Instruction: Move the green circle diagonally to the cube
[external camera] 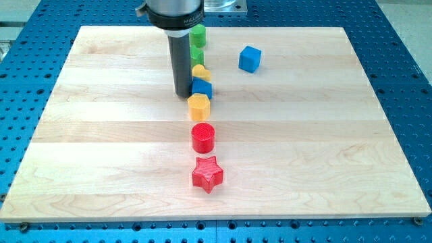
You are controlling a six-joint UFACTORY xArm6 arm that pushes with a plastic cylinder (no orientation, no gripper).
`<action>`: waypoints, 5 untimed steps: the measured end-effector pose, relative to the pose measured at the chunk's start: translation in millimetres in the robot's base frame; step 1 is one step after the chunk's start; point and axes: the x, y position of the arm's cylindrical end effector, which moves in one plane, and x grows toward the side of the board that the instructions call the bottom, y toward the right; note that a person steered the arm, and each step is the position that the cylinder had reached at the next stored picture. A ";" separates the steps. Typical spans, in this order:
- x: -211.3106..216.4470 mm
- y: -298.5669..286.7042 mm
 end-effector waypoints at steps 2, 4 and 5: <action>-10.9 -73.7; -134.4 -76.4; -142.8 -80.9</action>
